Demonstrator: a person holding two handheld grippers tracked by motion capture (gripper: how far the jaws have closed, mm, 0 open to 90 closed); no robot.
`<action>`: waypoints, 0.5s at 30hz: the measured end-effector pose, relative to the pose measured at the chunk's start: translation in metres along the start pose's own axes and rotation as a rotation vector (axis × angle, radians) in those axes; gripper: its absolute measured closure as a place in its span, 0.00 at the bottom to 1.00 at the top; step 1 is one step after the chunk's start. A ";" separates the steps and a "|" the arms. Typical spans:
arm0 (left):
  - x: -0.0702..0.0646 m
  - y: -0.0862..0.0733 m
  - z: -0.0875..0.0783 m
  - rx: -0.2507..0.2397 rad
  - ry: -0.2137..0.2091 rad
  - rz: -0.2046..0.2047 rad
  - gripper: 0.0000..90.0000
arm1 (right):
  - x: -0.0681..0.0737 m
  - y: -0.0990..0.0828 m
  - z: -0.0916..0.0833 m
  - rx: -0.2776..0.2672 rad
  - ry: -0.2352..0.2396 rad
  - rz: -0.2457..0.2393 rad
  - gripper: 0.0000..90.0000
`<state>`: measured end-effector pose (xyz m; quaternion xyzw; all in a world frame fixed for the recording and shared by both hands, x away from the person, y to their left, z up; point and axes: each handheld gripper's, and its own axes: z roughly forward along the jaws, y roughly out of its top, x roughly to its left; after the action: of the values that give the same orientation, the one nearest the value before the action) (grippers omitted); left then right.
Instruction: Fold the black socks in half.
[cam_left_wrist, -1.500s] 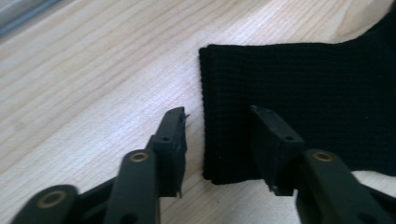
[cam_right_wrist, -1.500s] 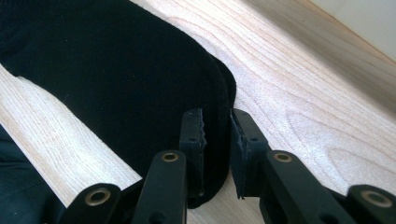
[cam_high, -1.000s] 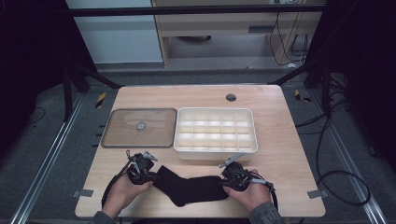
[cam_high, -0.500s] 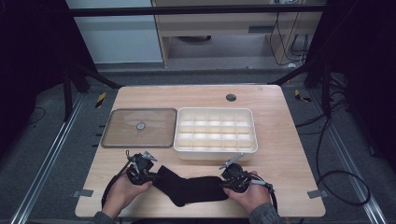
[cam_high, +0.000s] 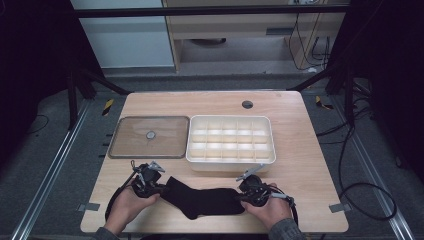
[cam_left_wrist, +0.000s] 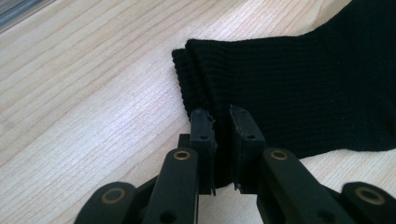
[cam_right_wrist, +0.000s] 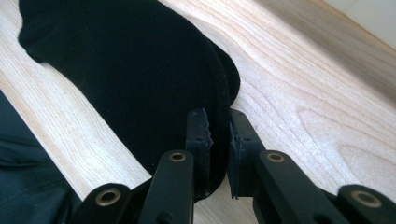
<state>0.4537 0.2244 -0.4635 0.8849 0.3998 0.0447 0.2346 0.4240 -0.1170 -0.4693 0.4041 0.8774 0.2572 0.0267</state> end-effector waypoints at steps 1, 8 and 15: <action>0.001 0.000 -0.001 -0.002 0.001 0.000 0.90 | 0.000 0.001 -0.001 0.000 0.001 0.002 0.90; 0.008 0.000 -0.014 -0.020 0.005 -0.003 0.90 | 0.005 0.006 0.001 -0.027 0.012 -0.003 0.90; 0.009 0.003 -0.025 -0.033 0.016 0.001 0.90 | 0.008 0.009 0.004 -0.051 0.022 0.001 0.90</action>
<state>0.4553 0.2389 -0.4414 0.8807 0.4004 0.0583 0.2461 0.4259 -0.1042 -0.4669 0.4009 0.8706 0.2839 0.0273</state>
